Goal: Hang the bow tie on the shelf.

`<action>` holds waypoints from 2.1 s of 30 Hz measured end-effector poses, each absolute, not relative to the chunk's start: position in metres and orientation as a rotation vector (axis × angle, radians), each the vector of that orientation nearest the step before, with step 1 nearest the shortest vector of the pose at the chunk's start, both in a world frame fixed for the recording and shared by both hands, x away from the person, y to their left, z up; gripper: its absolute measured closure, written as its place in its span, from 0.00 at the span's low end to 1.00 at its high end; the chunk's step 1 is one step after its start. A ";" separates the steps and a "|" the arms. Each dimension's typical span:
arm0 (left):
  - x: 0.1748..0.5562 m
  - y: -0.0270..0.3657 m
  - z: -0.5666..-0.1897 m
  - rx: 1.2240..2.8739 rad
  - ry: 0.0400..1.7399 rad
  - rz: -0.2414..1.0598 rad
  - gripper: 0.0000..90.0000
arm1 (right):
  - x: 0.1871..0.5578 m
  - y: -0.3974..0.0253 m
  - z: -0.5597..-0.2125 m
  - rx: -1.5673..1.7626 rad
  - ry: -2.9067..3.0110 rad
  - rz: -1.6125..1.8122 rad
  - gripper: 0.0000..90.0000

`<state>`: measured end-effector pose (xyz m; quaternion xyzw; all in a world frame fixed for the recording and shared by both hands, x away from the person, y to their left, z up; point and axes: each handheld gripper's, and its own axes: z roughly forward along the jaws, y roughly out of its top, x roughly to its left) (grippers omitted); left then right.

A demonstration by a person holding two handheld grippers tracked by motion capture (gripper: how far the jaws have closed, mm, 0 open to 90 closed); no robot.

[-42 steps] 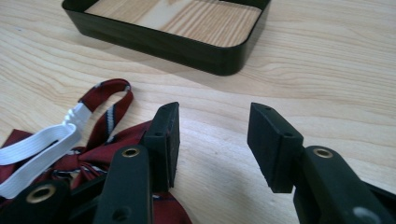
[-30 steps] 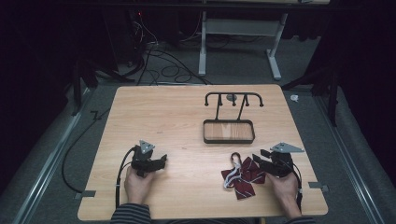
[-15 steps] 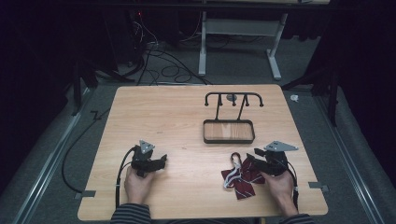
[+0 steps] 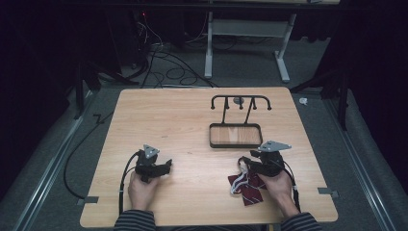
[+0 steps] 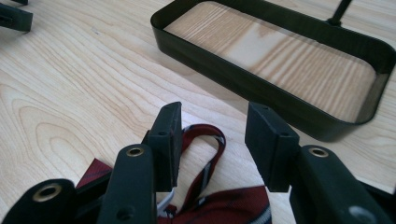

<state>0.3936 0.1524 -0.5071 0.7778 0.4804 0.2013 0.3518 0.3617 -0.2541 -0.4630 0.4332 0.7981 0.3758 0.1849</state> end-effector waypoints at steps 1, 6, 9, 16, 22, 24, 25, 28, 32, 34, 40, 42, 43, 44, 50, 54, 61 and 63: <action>0.394 0.152 -0.507 2.013 1.244 0.520 0.29 | 0.363 -0.252 -0.463 1.226 2.255 1.054 0.65; 0.394 0.152 -0.507 2.013 1.243 0.520 0.29 | 0.369 -0.246 -0.467 1.213 2.281 1.029 0.67; 0.394 0.152 -0.507 2.013 1.243 0.520 0.29 | 0.373 -0.243 -0.468 1.215 2.294 1.012 0.67; 0.394 0.152 -0.507 2.013 1.243 0.519 0.29 | 0.380 -0.240 -0.476 1.222 2.321 0.971 0.67; 0.394 0.152 -0.507 2.013 1.243 0.520 0.29 | 0.383 -0.238 -0.479 1.216 2.326 0.939 0.66; 0.394 0.153 -0.507 2.013 1.243 0.519 0.29 | 0.384 -0.237 -0.481 1.211 2.329 0.933 0.65; 0.394 0.152 -0.507 2.013 1.243 0.519 0.29 | 0.385 -0.237 -0.481 1.213 2.331 0.931 0.65; 0.394 0.152 -0.507 2.013 1.243 0.520 0.29 | 0.386 -0.236 -0.483 1.214 2.334 0.933 0.65; 0.394 0.152 -0.507 2.013 1.243 0.520 0.29 | 0.389 -0.236 -0.486 1.222 2.338 0.922 0.66; 0.394 0.152 -0.507 2.013 1.243 0.521 0.29 | 0.390 -0.236 -0.487 1.235 2.338 0.911 0.68; 0.394 0.152 -0.507 2.013 1.242 0.523 0.29 | 0.392 -0.235 -0.490 1.228 2.350 0.905 0.75; 0.394 0.152 -0.507 2.013 1.242 0.523 0.29 | 0.392 -0.235 -0.491 1.226 2.362 0.896 0.79; 0.394 0.152 -0.507 2.013 1.243 0.523 0.29 | 0.393 -0.235 -0.491 1.228 2.362 0.898 0.82; 0.394 0.152 -0.507 2.013 1.242 0.523 0.29 | 0.393 -0.235 -0.492 1.231 2.365 0.896 0.85; 0.394 0.152 -0.507 2.014 1.242 0.521 0.29 | 0.391 -0.234 -0.491 1.214 2.368 0.885 0.99; 0.394 0.152 -0.507 2.014 1.242 0.519 0.29 | 0.391 -0.234 -0.491 1.210 2.370 0.887 1.00; 0.394 0.153 -0.507 2.012 1.243 0.518 0.29 | 0.388 -0.237 -0.485 1.218 2.355 0.925 1.00; 0.394 0.153 -0.507 2.012 1.243 0.518 0.29 | 0.387 -0.239 -0.483 1.225 2.346 0.937 1.00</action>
